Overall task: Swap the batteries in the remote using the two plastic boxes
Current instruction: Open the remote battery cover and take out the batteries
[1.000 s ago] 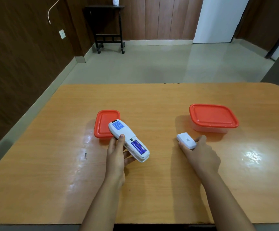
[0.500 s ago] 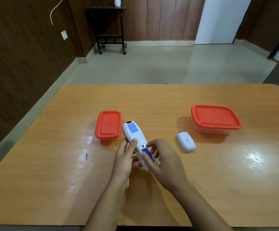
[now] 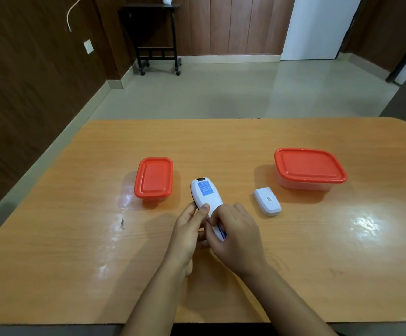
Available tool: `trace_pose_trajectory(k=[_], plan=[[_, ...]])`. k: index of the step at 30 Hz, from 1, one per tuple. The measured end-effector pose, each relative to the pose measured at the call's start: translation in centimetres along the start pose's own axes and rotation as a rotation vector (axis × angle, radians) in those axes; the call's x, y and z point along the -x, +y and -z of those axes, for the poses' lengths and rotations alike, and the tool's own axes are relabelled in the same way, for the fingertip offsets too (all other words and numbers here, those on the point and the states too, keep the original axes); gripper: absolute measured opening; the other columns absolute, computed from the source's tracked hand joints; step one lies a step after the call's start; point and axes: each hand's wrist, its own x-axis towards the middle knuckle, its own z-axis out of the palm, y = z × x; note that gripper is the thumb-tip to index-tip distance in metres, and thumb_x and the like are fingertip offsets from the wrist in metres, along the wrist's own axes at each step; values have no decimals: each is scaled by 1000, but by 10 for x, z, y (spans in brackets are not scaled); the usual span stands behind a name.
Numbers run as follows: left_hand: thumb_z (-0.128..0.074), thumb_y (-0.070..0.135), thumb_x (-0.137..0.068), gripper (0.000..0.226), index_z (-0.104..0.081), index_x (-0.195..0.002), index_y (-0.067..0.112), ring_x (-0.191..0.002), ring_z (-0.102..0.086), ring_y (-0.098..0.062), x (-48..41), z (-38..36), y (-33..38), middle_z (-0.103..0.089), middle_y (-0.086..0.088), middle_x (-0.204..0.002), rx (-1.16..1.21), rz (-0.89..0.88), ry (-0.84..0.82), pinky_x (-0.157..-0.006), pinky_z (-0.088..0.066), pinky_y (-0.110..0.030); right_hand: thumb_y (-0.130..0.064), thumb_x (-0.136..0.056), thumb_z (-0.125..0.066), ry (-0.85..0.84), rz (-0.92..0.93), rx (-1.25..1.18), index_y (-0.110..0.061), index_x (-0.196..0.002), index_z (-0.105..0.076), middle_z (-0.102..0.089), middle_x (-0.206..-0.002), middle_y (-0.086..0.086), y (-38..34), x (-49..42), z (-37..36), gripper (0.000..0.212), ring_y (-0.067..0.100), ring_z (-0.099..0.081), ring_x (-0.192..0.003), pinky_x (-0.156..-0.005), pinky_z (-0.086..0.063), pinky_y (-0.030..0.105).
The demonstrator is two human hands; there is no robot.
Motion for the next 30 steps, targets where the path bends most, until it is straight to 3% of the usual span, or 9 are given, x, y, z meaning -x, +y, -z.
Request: trace_pose_trajectory(k=[3, 6, 15, 22, 26, 30], plan=[[-52, 30, -94, 19, -65, -109, 32, -64, -68, -15, -1, 2, 1, -74, -1, -85, 10, -6, -1, -59, -45, -30, -23, -78, -65, 25, -32, 2, -16, -78, -54, -53, -70, -6, -1, 0, 0, 12, 14, -42, -66, -57, -33, 22], [-51, 30, -95, 19, -64, -109, 32, -63, -67, -15, -1, 1, 0, -75, -1, -85, -6, -6, -2, -57, -46, -28, -21, -77, -63, -5, -17, -3, -16, -82, -56, -56, -75, -5, -1, 0, -1, 10, 16, -45, -69, -58, -38, 27], [-49, 27, -96, 24, -63, -116, 26, -67, -68, -11, 1, -1, -1, -75, -1, -87, -21, -4, -7, -53, -48, -22, -17, -73, -60, -33, -42, -26, -11, -76, -52, -50, -72, -2, -2, -1, -4, 10, 18, -43, -67, -57, -34, 26], [-53, 27, -95, 16, -65, -105, 28, -60, -69, -15, -3, 7, 7, -75, 0, -78, 97, -14, 73, -46, -52, -23, -40, -82, -62, -63, -82, -113, -22, -108, -65, -52, -85, -7, 1, -2, 5, 31, 13, -52, -80, -64, -44, 25], [-52, 25, -95, 19, -63, -111, 25, -60, -70, -17, -6, 12, 7, -74, -2, -81, 98, -53, 147, -47, -54, -26, -34, -82, -60, -70, -59, -171, -24, -96, -63, -52, -67, -12, 2, -2, 7, 18, 8, -48, -68, -59, -45, 31], [-50, 24, -96, 16, -61, -108, 26, -61, -72, -16, -9, 15, 7, -73, -7, -89, 145, -68, 182, -47, -55, -27, -20, -78, -66, -56, -229, -482, -27, -81, -51, -53, -61, -6, 7, -7, 14, 16, 13, -53, -57, -54, -46, 36]])
